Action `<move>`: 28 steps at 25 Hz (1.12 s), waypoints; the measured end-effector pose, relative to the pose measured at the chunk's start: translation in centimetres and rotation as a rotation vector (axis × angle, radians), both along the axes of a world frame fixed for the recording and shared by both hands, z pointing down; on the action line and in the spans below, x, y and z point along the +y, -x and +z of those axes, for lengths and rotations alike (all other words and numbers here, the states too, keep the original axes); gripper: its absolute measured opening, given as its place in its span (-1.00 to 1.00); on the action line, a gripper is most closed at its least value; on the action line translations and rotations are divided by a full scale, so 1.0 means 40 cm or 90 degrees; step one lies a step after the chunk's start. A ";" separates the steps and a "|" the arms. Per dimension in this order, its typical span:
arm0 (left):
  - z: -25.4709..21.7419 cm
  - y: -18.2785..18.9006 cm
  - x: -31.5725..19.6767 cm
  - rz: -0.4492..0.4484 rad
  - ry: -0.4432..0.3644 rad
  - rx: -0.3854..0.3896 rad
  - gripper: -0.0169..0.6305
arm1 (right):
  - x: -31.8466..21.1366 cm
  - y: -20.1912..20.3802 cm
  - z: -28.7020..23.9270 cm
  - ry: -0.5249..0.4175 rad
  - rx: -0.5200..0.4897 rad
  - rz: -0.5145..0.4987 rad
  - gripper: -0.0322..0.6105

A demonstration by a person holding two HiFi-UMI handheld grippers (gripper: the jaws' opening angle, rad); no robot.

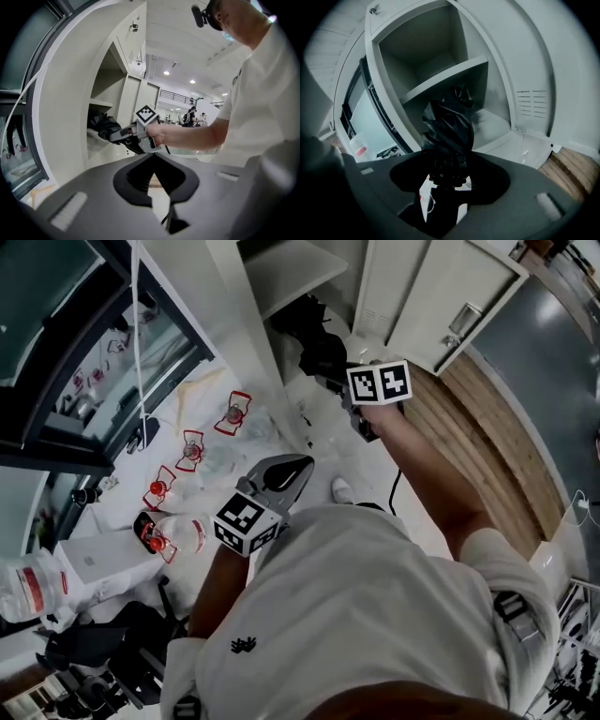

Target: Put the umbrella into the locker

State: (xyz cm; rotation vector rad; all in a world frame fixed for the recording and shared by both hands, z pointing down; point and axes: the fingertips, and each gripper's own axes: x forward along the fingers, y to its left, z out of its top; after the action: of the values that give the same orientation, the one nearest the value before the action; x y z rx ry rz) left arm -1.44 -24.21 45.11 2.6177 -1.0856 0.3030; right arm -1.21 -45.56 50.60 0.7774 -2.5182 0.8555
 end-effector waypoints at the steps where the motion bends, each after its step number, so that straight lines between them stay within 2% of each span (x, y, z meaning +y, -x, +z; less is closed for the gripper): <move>1: -0.001 -0.004 -0.013 -0.005 -0.001 -0.001 -0.78 | -0.020 0.010 0.006 -0.001 0.005 -0.003 -0.14; 14: -0.007 0.036 -0.111 -0.107 -0.009 -0.015 -0.78 | -0.234 0.147 0.036 -0.044 0.083 -0.033 -0.14; 28: 0.006 0.094 -0.128 -0.161 0.008 -0.020 -0.78 | -0.321 0.206 0.093 -0.072 0.168 -0.038 -0.14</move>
State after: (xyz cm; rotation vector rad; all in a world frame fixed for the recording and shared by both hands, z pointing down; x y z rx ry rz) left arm -5.21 -29.35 45.35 2.4358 -1.4020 0.2926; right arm -9.47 -58.39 54.30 0.7907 -2.3556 0.5548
